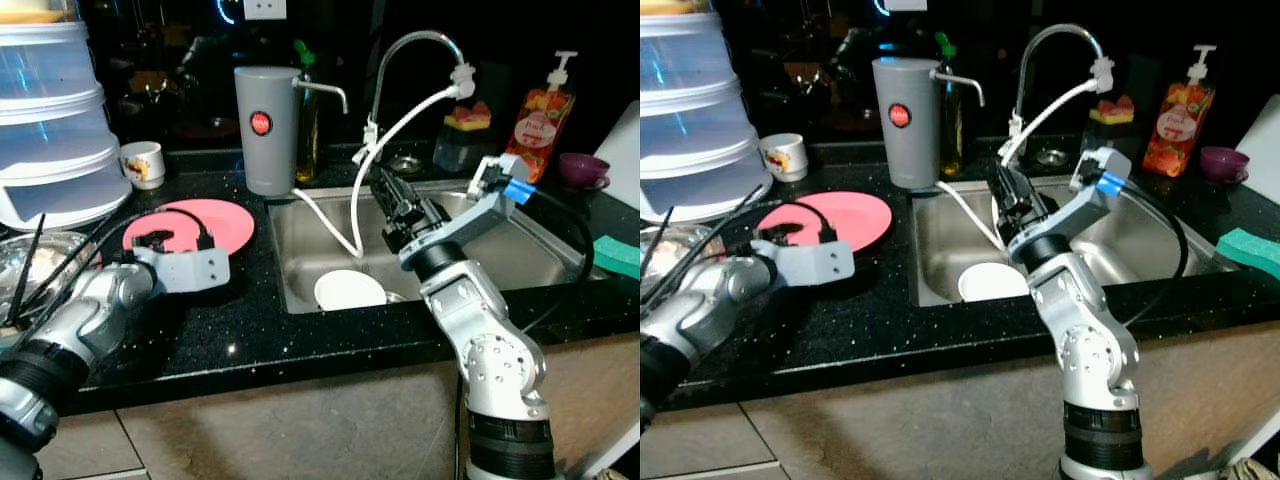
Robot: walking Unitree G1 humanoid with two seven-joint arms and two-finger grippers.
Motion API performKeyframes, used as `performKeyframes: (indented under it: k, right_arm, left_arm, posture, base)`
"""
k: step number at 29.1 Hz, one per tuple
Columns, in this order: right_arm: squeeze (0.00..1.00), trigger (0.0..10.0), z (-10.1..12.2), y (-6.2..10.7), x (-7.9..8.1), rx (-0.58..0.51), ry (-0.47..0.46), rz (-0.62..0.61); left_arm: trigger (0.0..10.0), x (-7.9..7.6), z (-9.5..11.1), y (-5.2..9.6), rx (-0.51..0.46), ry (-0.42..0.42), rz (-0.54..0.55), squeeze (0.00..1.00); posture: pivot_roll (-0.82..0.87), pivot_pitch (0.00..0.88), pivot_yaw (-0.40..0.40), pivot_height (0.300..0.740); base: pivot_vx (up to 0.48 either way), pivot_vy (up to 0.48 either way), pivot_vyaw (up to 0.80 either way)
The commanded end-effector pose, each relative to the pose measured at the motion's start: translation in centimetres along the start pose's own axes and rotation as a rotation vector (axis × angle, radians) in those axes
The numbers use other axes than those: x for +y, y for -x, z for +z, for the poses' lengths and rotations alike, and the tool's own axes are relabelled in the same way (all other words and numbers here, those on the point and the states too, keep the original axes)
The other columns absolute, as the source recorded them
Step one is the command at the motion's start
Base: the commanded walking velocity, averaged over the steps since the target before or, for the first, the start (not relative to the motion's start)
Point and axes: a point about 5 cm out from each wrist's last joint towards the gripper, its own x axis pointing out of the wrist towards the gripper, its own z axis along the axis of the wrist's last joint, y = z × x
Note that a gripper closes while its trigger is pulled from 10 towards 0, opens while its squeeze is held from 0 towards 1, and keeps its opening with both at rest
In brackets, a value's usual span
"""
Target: Kitchen organization
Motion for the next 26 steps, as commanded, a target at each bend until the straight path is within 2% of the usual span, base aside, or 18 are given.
performKeyframes:
  k: [1, 10, 12, 13, 15, 16, 17, 19, 20, 22, 23, 25, 26]
  right_arm:
    - [0.00, 10.0, 0.2, -0.1, 0.1, -0.006, 0.008, 0.006]
    - [0.00, 10.0, 0.2, -0.1, 0.1, -0.004, 0.007, 0.007]
    - [0.00, 10.0, 0.1, -0.2, 0.1, -0.002, 0.007, 0.007]
    - [0.00, 10.0, 0.1, -0.2, 0.0, -0.001, 0.007, 0.007]
    - [0.00, 10.0, 0.1, -0.2, 0.0, 0.000, 0.007, 0.007]
    - [0.00, 10.0, 0.1, -0.3, 0.0, 0.000, 0.007, 0.006]
    - [0.00, 10.0, 0.1, -0.3, 0.0, 0.000, 0.007, 0.006]
    - [0.00, 10.0, 0.3, -0.3, -0.1, -0.002, -0.003, 0.008]
    - [0.00, 10.0, 0.3, -0.3, -0.1, -0.002, -0.003, 0.008]
    - [0.00, 10.0, 0.5, -0.3, 0.0, -0.004, -0.033, 0.016]
    - [0.00, 10.0, 0.5, -0.3, 0.0, -0.004, -0.033, 0.016]
    - [0.00, 10.0, 0.5, -0.3, 0.4, 0.011, -0.118, 0.069]
    - [0.00, 10.0, 0.5, -0.3, 0.4, 0.011, -0.118, 0.069]
  left_arm:
    - [0.0, -0.8, 0.0, -0.2, 0.001, -0.026, -0.006, 0.00]
    - [0.0, -0.7, 0.4, -0.1, -0.029, -0.036, 0.040, 0.00]
    - [0.0, 0.3, 0.8, 0.0, -0.053, -0.031, 0.132, 0.00]
    - [7.5, 0.9, 1.2, 0.0, -0.076, -0.029, 0.189, 0.00]
    - [7.5, 1.3, 1.5, 0.1, -0.092, -0.028, 0.226, 0.00]
    - [10.0, 1.8, 2.0, 0.2, -0.129, -0.025, 0.268, 0.00]
    - [10.0, 1.8, 2.0, 0.2, -0.129, -0.025, 0.268, 0.00]
    - [10.0, 3.0, 3.7, 1.0, -0.263, -0.023, 0.376, 0.00]
    - [10.0, 3.0, 3.7, 1.0, -0.263, -0.023, 0.376, 0.00]
    - [10.0, 3.6, 5.0, 1.8, -0.370, -0.021, 0.431, 0.00]
    - [10.0, 3.6, 5.0, 1.8, -0.370, -0.021, 0.431, 0.00]
    - [10.0, 3.8, 6.1, 2.6, -0.461, -0.052, 0.469, 0.00]
    - [10.0, 3.8, 6.1, 2.6, -0.461, -0.052, 0.469, 0.00]
  posture:
    - [0.12, 0.083, -0.017, 0.740]
    - [0.12, 0.074, -0.021, 0.740]
    - [0.12, 0.071, -0.025, 0.740]
    - [0.12, 0.071, -0.025, 0.740]
    - [0.12, 0.071, -0.025, 0.740]
    - [0.12, 0.068, -0.028, 0.740]
    - [0.12, 0.068, -0.028, 0.740]
    - [0.12, 0.070, -0.032, 0.740]
    - [0.12, 0.070, -0.032, 0.740]
    - [0.12, 0.071, -0.035, 0.740]
    - [0.12, 0.071, -0.035, 0.740]
    - [0.13, 0.074, -0.040, 0.740]
    - [0.13, 0.074, -0.040, 0.740]
  base:
    - [0.000, 0.000, 0.00]
    - [0.000, 0.000, 0.00]
    - [0.000, 0.000, 0.00]
    - [0.000, 0.000, 0.00]
    - [0.000, 0.000, 0.00]
    - [0.000, 0.000, 0.00]
    - [0.000, 0.000, 0.00]
    - [0.000, 0.000, 0.00]
    - [0.000, 0.000, 0.00]
    - [0.000, 0.000, 0.00]
    - [0.000, 0.000, 0.00]
    - [0.000, 0.000, 0.00]
    - [0.000, 0.000, 0.00]
